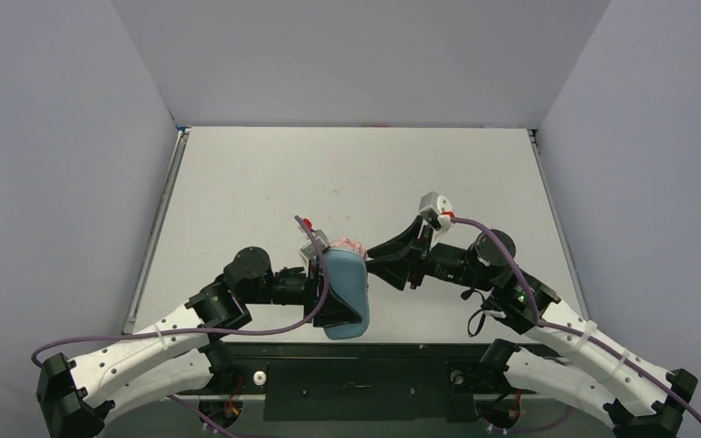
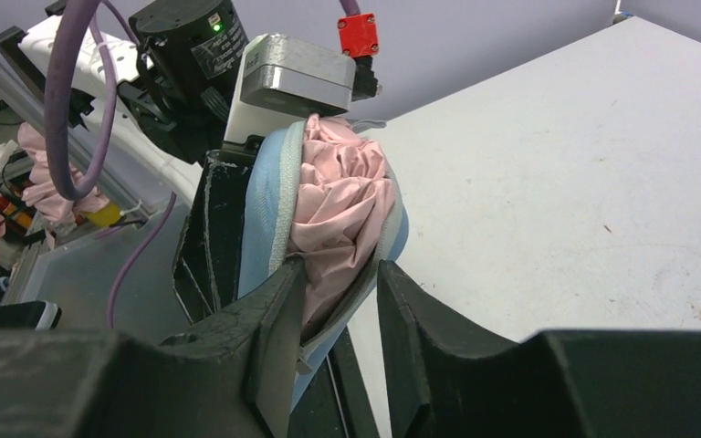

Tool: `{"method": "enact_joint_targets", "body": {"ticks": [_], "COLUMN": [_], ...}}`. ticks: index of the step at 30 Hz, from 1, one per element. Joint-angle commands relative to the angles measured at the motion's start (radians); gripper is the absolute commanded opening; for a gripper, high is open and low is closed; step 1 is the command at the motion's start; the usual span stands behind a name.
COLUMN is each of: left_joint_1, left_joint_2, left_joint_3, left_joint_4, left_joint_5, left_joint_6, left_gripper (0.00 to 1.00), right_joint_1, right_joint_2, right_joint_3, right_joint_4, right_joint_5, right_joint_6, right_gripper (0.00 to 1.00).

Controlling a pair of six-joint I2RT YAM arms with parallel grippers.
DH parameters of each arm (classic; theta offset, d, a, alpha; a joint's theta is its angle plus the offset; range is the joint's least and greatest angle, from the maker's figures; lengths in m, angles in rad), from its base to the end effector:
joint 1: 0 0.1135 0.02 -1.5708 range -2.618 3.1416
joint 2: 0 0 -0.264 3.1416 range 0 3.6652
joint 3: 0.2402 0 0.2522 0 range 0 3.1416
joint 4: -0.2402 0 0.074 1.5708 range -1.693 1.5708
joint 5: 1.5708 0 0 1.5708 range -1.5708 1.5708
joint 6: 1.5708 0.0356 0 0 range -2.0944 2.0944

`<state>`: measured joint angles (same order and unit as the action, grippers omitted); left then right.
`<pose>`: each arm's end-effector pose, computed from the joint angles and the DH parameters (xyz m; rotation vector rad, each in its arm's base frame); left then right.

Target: Put away the umbrella

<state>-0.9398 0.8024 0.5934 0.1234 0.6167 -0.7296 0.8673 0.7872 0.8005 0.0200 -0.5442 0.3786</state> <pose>0.0962 -0.1666 0.3024 0.7496 1.8262 -1.6940 0.1038 0.1509 0.3672 -0.8627 1.4888 1.3719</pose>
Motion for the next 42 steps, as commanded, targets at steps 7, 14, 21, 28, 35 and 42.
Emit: {"method": "enact_joint_targets", "body": {"ticks": [7,14,21,28,35,42], "left_joint_1": [-0.001,-0.001,-0.001,-0.001,-0.001,-0.001], "left_joint_2": [-0.021,-0.047,-0.060,-0.042,0.003,0.009], "left_joint_3": [0.018,0.032,0.106,0.255,0.403,0.443], "left_joint_4": [0.102,0.049,-0.168,-0.531,-0.845,-0.948], "left_joint_5": [-0.010,-0.028,-0.086,-0.293,-0.401,-0.408], "left_joint_6": [-0.004,-0.003,-0.003,-0.048,-0.090,-0.120], "left_gripper": [0.14,0.15,0.13,0.09,0.03,0.03], "right_joint_1": [-0.043,-0.057,-0.040,0.276,0.421,0.427], "right_joint_2": [-0.066,-0.110,-0.124,-0.109,0.019,0.146], "right_joint_3": [-0.001,-0.038,-0.110,-0.194,-0.273,-0.320], "right_joint_4": [0.078,0.020,-0.112,-0.088,0.143,0.400], "right_joint_5": [0.090,0.227,0.424,0.708,0.775,0.786], "right_joint_6": [0.063,0.012,-0.097,-0.300,-0.371,-0.426], "right_gripper": [0.49,0.51,0.50,0.51,0.56,0.61]}}
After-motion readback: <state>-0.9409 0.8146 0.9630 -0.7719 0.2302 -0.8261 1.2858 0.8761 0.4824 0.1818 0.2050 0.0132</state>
